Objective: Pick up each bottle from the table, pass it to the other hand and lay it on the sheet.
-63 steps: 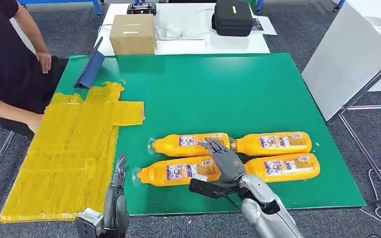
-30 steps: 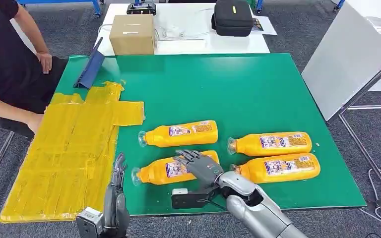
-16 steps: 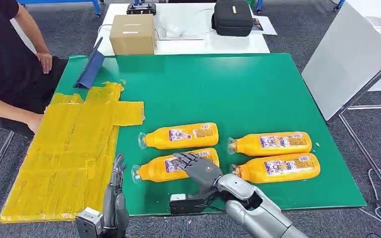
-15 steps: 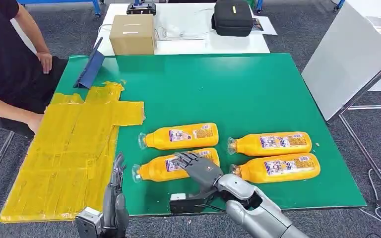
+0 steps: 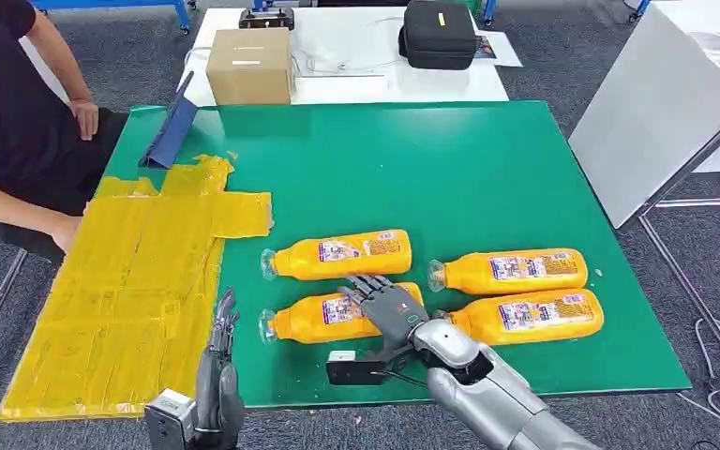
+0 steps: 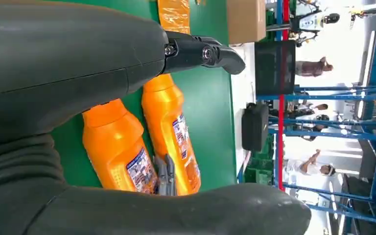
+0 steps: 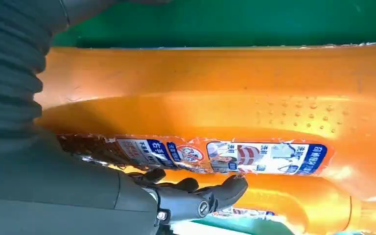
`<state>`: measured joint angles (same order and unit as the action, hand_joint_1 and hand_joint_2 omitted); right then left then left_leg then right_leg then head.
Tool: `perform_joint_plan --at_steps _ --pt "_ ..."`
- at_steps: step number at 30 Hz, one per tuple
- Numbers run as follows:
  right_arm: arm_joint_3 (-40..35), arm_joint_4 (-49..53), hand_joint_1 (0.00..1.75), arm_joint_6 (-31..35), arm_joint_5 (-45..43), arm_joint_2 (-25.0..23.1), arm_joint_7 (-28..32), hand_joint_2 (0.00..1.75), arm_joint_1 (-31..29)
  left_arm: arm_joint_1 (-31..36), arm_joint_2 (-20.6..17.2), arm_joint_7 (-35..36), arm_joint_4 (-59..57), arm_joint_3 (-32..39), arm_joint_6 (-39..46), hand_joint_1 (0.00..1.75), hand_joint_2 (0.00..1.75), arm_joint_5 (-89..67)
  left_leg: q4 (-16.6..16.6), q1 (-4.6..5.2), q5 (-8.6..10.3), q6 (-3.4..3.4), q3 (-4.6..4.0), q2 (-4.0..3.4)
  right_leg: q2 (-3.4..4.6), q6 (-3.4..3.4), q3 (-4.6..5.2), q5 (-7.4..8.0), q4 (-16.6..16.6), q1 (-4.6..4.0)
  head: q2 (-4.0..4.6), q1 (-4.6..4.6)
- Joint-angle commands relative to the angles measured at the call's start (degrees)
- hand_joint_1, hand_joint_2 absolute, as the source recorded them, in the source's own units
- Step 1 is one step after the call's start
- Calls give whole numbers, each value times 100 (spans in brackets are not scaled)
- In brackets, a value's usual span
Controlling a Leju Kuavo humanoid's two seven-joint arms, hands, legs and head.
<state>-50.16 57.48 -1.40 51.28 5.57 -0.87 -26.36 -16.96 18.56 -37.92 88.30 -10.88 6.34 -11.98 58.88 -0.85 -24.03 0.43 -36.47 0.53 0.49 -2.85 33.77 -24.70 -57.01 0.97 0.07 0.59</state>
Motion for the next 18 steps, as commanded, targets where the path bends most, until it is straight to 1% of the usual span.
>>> perform_joint_plan --at_steps 1,3,5,8,13,15,16,18 --pt "-158 -1438 175 -563 -366 63 456 175 -219 250 -14 17 -379 -247 5 0 0 118 -12 1 4 5 30 20 -27 8 -34 -3 15 -2 0 0" --pt "-202 -1423 175 -593 -523 85 555 175 -187 273 -42 -11 -438 -282 32 0 0 155 -14 -1 0 7 54 29 -36 10 -14 -9 21 -5 0 -2" --pt "-244 -1382 175 -644 -622 106 564 175 -198 287 -55 -25 -449 -299 55 0 0 168 -17 -2 -9 12 73 21 -28 15 -23 -18 28 -4 0 2" --pt "-265 -1337 175 -756 -824 123 555 175 -253 271 -67 -36 -397 -279 42 0 0 280 -15 -2 -16 12 80 25 -29 7 -31 -20 25 -2 0 2" --pt "-169 -1295 175 -733 -1080 97 589 175 -186 247 -54 -25 -366 -227 -3 0 0 437 -14 -1 -16 16 92 30 -30 5 -48 -24 25 0 0 0" --pt "125 -1160 175 -572 -1518 18 793 175 -11 227 -21 -15 -347 -182 -89 0 0 657 -14 -1 -18 16 92 29 -29 5 -50 -24 25 0 0 2" --pt "405 -891 175 -344 -1882 -71 979 175 218 199 4 -20 -312 -140 -136 0 0 849 -22 -2 -15 16 96 33 -36 9 -55 -23 34 -2 0 0" --pt "373 -752 175 -308 -1884 -112 912 175 295 189 -8 -18 -290 -138 -135 0 0 865 -21 -3 -17 16 97 35 -38 10 -58 -25 33 -4 0 0"
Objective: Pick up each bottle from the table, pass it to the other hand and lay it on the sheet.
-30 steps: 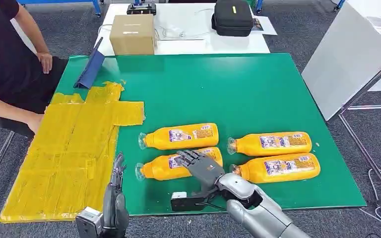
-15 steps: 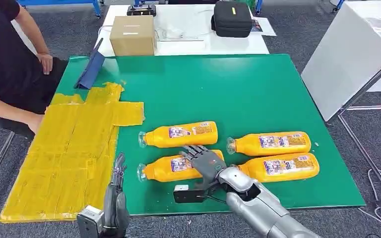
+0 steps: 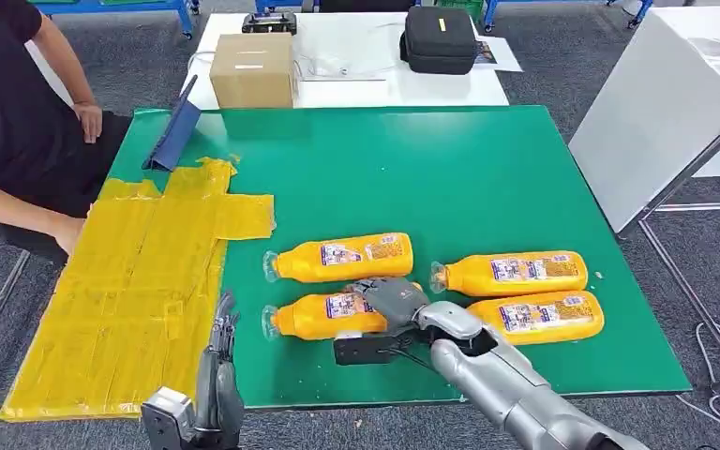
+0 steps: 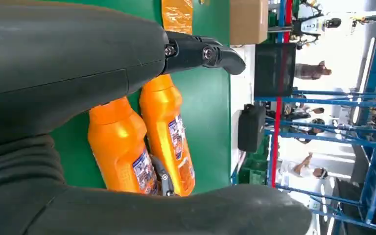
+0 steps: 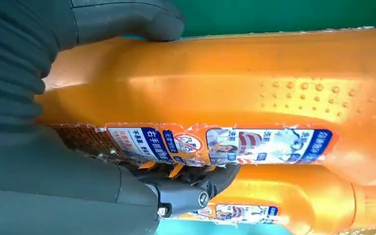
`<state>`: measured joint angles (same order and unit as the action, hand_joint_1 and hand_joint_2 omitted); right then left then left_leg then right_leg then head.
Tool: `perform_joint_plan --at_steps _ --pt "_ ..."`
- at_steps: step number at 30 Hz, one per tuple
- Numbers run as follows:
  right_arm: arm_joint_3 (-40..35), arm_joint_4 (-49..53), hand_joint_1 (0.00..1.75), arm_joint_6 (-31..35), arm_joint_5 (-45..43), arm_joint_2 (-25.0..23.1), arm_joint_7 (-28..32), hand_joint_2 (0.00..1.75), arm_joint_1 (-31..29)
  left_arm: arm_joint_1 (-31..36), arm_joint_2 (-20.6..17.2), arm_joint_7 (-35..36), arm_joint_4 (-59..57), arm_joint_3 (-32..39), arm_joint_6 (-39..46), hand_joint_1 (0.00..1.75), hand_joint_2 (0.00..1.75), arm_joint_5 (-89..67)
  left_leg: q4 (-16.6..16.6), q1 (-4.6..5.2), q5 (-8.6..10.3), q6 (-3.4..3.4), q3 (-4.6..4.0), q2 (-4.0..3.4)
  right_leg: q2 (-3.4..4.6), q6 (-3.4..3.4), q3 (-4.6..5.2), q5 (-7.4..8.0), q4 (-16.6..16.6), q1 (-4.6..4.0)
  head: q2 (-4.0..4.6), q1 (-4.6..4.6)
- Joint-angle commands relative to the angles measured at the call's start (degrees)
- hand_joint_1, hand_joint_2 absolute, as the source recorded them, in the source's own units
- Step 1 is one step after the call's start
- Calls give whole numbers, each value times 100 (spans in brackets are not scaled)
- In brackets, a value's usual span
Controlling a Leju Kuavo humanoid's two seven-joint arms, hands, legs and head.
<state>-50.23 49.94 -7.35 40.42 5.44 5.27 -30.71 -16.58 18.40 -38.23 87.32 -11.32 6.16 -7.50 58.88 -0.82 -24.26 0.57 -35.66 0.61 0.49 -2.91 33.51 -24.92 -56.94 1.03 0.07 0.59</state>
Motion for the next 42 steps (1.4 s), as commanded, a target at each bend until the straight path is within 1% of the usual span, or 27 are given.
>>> perform_joint_plan --at_steps 1,4,5,6,7,8,9,11,12,14,15,17,18,21,23,26,30,31,32,33,37,42 --pt "380 1 175 286 -798 -99 298 175 730 151 8 13 -192 -94 -118 0 0 418 -16 -7 3 1 14 20 -29 13 -25 -2 21 -10 0 2" --pt "384 9 175 287 -799 -87 299 175 723 151 8 13 -191 -94 -118 0 0 418 -17 -5 1 1 15 13 -23 13 -25 -4 20 -9 0 -2" --pt "573 201 175 417 -983 -117 364 175 862 139 38 37 -186 -62 -128 0 175 492 -13 -6 -9 -10 12 1 -10 11 -24 -1 17 -10 0 0" --pt "906 554 175 629 -1227 -237 550 175 1149 85 82 47 -123 0 -143 0 175 614 -9 -4 -13 -12 16 -3 -5 11 -71 -1 13 -10 0 0" --pt "1153 1036 175 737 -1375 -340 640 175 1467 10 120 61 -40 67 -190 0 175 740 -17 -6 -13 -12 24 2 -10 15 -83 -3 21 -13 0 0" --pt "1396 1797 175 836 -1530 -458 708 175 1924 -103 160 77 85 148 -260 0 175 880 -10 -8 -16 -14 32 -1 -6 13 -86 -6 15 -14 0 2" --pt "1513 2317 175 880 -1639 -520 736 175 2210 -167 160 82 159 164 -271 0 175 979 -10 -10 -17 -14 38 -1 -7 15 -87 -7 16 -16 0 0" --pt "1630 3126 175 945 -1706 -617 708 175 2548 -233 160 104 258 187 -338 0 175 1152 -5 -11 -18 -15 31 12 -20 18 -80 -17 8 -18 0 -4" --pt "1659 3297 175 945 -1734 -651 695 175 2591 -231 160 112 269 202 -356 0 175 1165 0 -15 -27 -19 29 2 -10 27 -60 -27 0 -23 0 -4" --pt "1668 3314 175 921 -1748 -658 671 175 2569 -224 160 112 266 201 -355 0 175 1165 -1 -8 -31 -18 7 -10 7 26 -67 -22 -4 -17 0 2" --pt "1684 3304 175 912 -1754 -650 664 175 2553 -213 160 112 254 198 -352 0 175 1164 1 -10 -24 -17 -12 -10 9 20 -47 -12 -4 -19 0 2" --pt "1709 3227 175 897 -1767 -643 674 175 2529 -200 160 112 235 193 -345 0 175 1163 1 -9 -28 -13 -14 2 -4 22 -53 -21 -3 -19 0 0" --pt "1812 3215 175 887 -1865 -732 887 175 2554 -187 160 114 231 189 -336 0 175 1169 1 -11 -23 -14 -26 -3 4 18 -41 -15 -2 -18 0 -2" --pt "1819 3447 175 870 -1850 -805 938 175 2627 -194 160 133 271 155 -363 0 175 1206 0 -10 -26 -11 -20 -7 3 21 -47 -17 0 -16 0 -2" --pt "1730 3620 175 883 -1776 -831 975 175 2706 -220 160 123 312 123 -419 0 175 1267 0 -6 -22 -14 -33 -6 6 18 -31 -15 -5 -6 0 -2" --pt "1600 3729 175 950 -1624 -844 968 175 2782 -235 160 114 323 114 -419 0 175 1285 0 -6 -28 -14 -24 -9 4 24 -42 -18 -1 -10 0 -2" --pt "1413 3646 175 943 -1560 -855 983 175 2762 -227 160 60 293 70 -449 0 175 1333 -5 -4 -29 -14 -16 -12 6 27 -47 -18 3 -11 0 -2" --pt "1382 3606 175 940 -1559 -856 983 175 2741 -228 160 42 301 63 -467 0 175 1339 -2 -4 -24 -15 -30 -10 9 20 -33 -13 0 -9 0 -2" --pt "1344 3555 175 937 -1542 -852 974 175 2714 -230 160 26 315 46 -496 0 175 1333 -3 -5 -27 -15 -21 -13 9 24 -43 -16 2 -11 0 0" --pt "1325 3518 175 934 -1541 -855 973 175 2701 -234 160 16 325 38 -523 0 175 1333 -2 -3 -24 -14 -28 -12 11 19 -34 -14 -1 -8 0 -2" --pt "1086 3136 175 888 -1401 -904 893 175 2573 -284 160 -29 445 -21 -779 0 175 1444 -3 -6 -27 -13 -20 -18 14 23 -42 -14 4 -12 0 -2" --pt "1060 3100 175 883 -1383 -908 885 175 2563 -293 160 -32 459 -24 -801 0 175 1456 -3 -3 -25 -13 -27 -16 14 19 -35 -13 1 -9 0 -2"
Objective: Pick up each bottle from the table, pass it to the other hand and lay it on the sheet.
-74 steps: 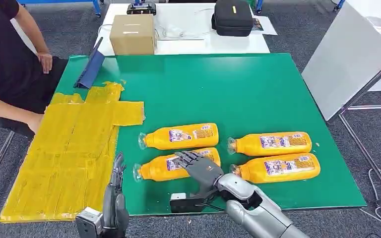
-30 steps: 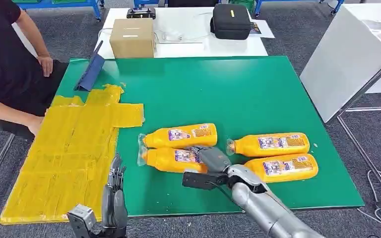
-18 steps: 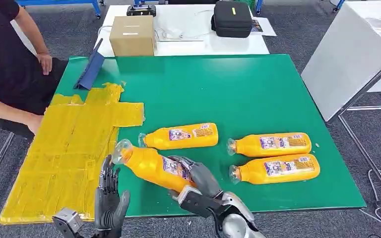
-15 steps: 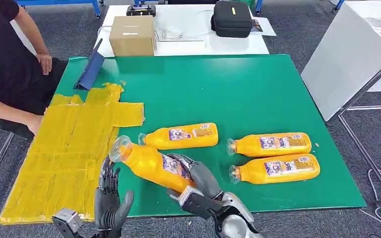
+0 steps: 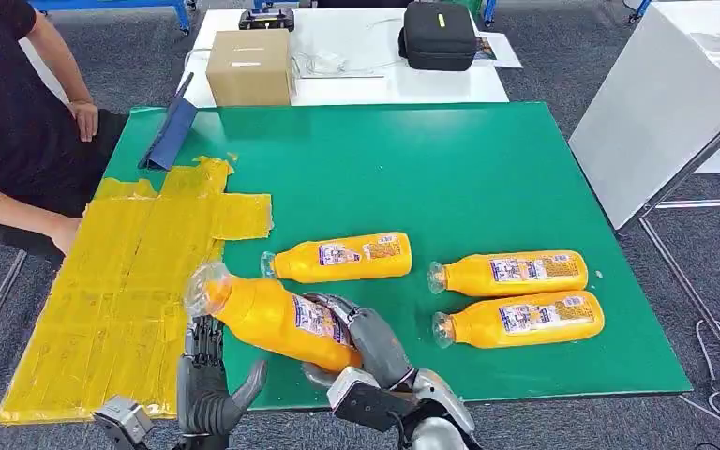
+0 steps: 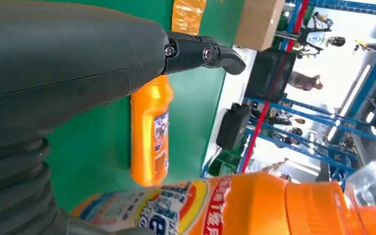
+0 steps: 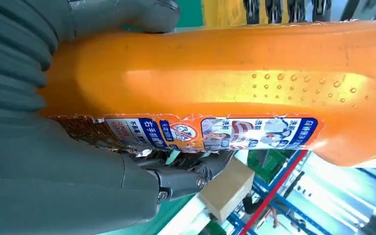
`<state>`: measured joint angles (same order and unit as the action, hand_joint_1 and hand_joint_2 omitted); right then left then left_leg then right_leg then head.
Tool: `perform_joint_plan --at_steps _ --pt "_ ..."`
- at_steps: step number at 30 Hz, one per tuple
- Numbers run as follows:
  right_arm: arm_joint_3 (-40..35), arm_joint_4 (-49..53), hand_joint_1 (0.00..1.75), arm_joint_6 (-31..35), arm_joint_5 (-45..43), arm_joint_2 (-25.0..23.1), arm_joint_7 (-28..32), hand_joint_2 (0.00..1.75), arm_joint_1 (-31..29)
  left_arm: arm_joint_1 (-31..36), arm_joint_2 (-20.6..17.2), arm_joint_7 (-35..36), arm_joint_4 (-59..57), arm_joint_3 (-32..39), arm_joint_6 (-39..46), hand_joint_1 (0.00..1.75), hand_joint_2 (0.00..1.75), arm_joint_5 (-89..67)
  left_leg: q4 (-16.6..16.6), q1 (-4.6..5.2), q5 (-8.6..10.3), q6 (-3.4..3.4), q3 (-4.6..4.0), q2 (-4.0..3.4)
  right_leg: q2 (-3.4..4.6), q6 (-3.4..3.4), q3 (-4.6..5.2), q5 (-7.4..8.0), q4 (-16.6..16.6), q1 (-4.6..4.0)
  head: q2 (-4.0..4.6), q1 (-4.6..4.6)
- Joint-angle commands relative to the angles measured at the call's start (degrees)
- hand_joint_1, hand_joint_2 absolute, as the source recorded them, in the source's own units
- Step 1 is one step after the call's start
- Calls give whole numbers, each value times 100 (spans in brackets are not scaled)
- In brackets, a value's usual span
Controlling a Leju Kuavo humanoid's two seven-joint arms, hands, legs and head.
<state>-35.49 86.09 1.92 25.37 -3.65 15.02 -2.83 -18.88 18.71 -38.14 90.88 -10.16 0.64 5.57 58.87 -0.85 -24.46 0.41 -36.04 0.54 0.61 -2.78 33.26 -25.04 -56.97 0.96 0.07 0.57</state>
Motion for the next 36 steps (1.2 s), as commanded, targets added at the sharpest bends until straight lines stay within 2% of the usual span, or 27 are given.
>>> perform_joint_plan --at_steps 1,3,4,5,6,16,17,18,30,36 --pt "-414 -515 175 -44 122 1 -90 175 -225 -64 129 -41 103 -140 -248 0 175 148 -2 0 -4 3 11 -9 2 7 -10 -1 4 -3 0 0" --pt "-448 -581 175 -49 148 -10 -102 175 -238 -76 129 -47 133 -147 -297 0 175 171 -2 -1 -5 4 13 -10 2 8 -13 -2 5 -3 -2 0" --pt "-877 -1289 175 -69 349 -236 -172 175 -399 -191 21 -23 267 -37 -1129 0 175 510 -3 -1 -5 3 13 -12 5 7 -12 -1 6 -3 0 0" --pt "-1015 -1423 175 -70 422 -291 -167 175 -428 -221 40 -7 322 -35 -1230 0 175 557 -3 -1 -4 3 10 -10 4 6 -9 0 5 -2 0 0" --pt "-1048 -1453 175 -74 451 -297 -164 175 -443 -222 44 12 328 -32 -1271 0 175 604 -11 -3 -6 2 28 -17 7 13 -26 -1 14 -6 0 0" --pt "-1674 -1776 175 -222 684 -329 -121 175 -811 -238 129 241 339 -173 -1750 0 175 1110 -4 -1 -3 3 8 -9 2 8 -8 -1 6 -3 -2 0" --pt "-1733 -1764 175 -242 703 -326 -113 175 -841 -237 129 242 312 -161 -1769 66 175 1096 -6 -3 -5 4 15 -12 3 11 -15 -1 10 -6 0 0" --pt "-1766 -1745 175 -249 717 -326 -108 175 -853 -239 129 233 297 -148 -1784 175 175 1096 -5 -1 -3 3 9 -7 1 8 -8 -1 7 -2 0 2" --pt "-1858 -1585 175 -262 716 -277 -115 175 -960 -236 129 124 248 -98 -1807 175 175 933 -6 -1 -5 5 19 -7 -4 12 -20 -5 9 -5 0 0" --pt "-1587 -1213 175 -98 623 -149 -259 175 -902 -190 5 -83 69 48 -1893 175 175 685 -7 1 0 3 9 0 -8 9 -9 -2 7 -2 0 -2"
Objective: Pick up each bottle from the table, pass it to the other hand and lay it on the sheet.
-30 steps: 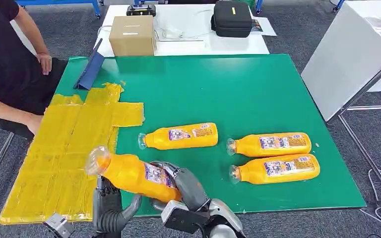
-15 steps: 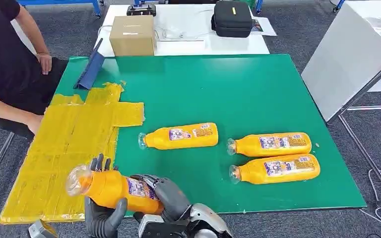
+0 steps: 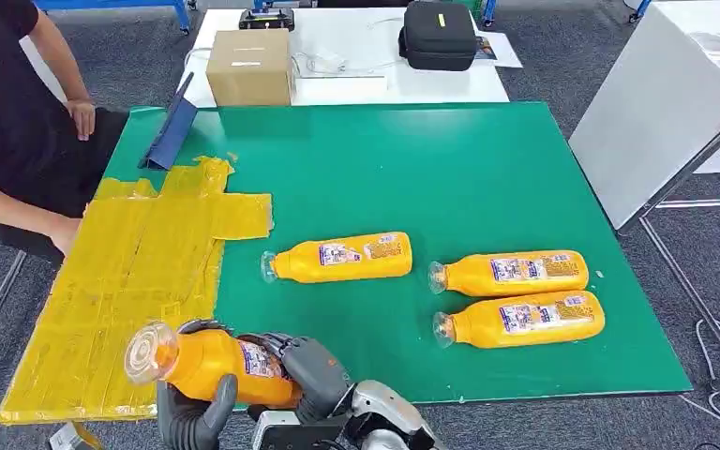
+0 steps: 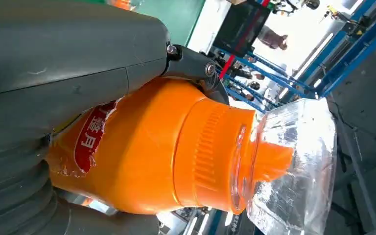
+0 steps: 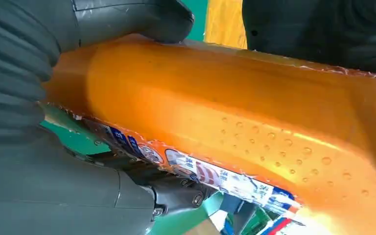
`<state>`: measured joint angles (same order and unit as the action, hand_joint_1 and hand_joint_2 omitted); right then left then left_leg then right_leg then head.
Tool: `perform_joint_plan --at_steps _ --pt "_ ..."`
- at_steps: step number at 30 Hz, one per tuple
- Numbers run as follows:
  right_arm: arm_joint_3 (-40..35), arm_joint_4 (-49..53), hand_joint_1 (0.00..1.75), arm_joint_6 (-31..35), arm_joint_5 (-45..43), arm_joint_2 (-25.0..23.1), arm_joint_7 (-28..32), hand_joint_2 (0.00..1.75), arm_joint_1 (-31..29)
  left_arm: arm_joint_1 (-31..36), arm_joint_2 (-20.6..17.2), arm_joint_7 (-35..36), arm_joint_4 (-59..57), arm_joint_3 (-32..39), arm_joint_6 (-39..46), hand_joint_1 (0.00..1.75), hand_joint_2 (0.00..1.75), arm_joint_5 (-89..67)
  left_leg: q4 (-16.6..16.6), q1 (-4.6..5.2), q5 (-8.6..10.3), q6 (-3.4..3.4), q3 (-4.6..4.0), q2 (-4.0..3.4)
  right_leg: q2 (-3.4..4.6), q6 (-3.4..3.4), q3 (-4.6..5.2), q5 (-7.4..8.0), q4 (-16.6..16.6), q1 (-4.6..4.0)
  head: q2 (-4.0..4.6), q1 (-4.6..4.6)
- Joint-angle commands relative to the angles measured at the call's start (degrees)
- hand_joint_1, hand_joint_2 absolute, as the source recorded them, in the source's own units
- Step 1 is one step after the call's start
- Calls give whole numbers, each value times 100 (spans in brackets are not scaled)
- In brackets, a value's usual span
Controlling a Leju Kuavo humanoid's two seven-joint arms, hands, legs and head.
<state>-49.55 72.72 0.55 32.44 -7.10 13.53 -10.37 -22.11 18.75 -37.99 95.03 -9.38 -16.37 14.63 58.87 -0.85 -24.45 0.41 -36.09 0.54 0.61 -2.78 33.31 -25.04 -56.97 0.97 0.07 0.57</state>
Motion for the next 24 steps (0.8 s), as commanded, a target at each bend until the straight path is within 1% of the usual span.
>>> perform_joint_plan --at_steps 1,2,3,4,5,6,7,8,10,13,15,18,19,20,21,22,24 --pt "-90 237 175 129 -77 215 -156 175 -98 134 30 -124 -329 3 -139 175 175 -356 -8 -1 -4 4 22 0 -11 12 -26 -4 10 -5 0 0" --pt "-29 328 175 181 -62 271 -181 175 -70 116 125 -114 -248 -21 -65 175 175 -378 -6 0 -1 4 14 2 -9 9 -17 -3 8 -2 0 0" --pt "115 415 175 253 -85 307 -202 175 -42 122 123 -97 -138 -83 110 175 175 -642 -9 0 -4 5 24 0 -11 12 -27 -5 11 -4 0 0" --pt "310 530 175 455 26 355 -242 175 -39 122 98 -184 40 -53 389 175 175 -1015 -2 0 -2 4 9 4 -11 7 -13 -4 4 -2 0 0" --pt "459 648 23 505 67 387 -259 175 -52 111 43 -201 261 0 569 175 175 -1258 1 -1 0 3 1 7 -12 5 -5 -2 1 -2 0 0" --pt "593 710 0 527 145 434 -359 175 -124 126 -39 -201 467 85 727 175 175 -1507 1 -1 -2 5 6 8 -16 8 -11 -4 2 -4 0 0" --pt "792 818 0 499 132 488 -390 175 -201 125 -117 -201 772 249 1021 175 175 -1971 3 -2 -3 5 6 8 -18 10 -11 -5 1 -5 0 0" --pt "918 860 0 442 135 534 -418 175 -276 139 -166 -198 949 356 1140 175 175 -2211 5 -3 -2 4 1 2 -10 8 -5 -2 -1 -5 0 -4" --pt "1042 889 0 315 135 537 -404 175 -292 159 -152 -130 1028 474 1048 175 175 -2230 3 -1 -1 3 3 -7 -1 9 -4 1 -1 -4 0 2" --pt "1019 869 0 310 146 503 -399 175 -250 140 -119 -135 973 443 1036 175 175 -2239 -7 0 0 5 19 -2 -10 13 -22 0 8 -4 0 -2" --pt "1008 859 0 313 165 489 -391 175 -234 137 -111 -158 942 429 1034 175 175 -2264 -5 1 1 3 9 -2 -4 7 -10 1 4 -2 0 0" --pt "1008 859 0 313 165 489 -391 175 -234 137 -111 -158 942 429 1034 175 175 -2264 -9 0 -3 4 22 -3 -7 12 -24 -3 9 -4 0 0" --pt "1011 851 0 357 209 492 -404 175 -248 162 -156 -201 1015 412 1282 175 175 -2598 -6 0 -2 3 14 -4 -3 8 -15 -1 7 -3 0 0" --pt "1065 849 0 368 198 529 -423 175 -328 188 -235 -201 1131 372 1828 175 175 -3185 -8 -3 -6 3 26 -9 -2 13 -28 -4 12 -7 0 0" --pt "1194 890 0 378 182 583 -433 175 -401 215 -328 -201 1279 390 2346 175 175 -3792 -5 0 0 3 13 0 -8 9 -15 -1 6 -3 0 0" --pt "1303 919 0 347 150 619 -450 175 -439 225 -395 -201 1337 437 2572 175 175 -4094 -5 -2 -1 3 16 -2 -8 10 -19 -2 7 -5 0 -2" --pt "1456 990 0 222 65 705 -431 175 -449 214 -433 -165 1469 581 2764 175 175 -4397 -4 0 1 3 9 -4 -5 10 -11 2 4 -4 0 -2"
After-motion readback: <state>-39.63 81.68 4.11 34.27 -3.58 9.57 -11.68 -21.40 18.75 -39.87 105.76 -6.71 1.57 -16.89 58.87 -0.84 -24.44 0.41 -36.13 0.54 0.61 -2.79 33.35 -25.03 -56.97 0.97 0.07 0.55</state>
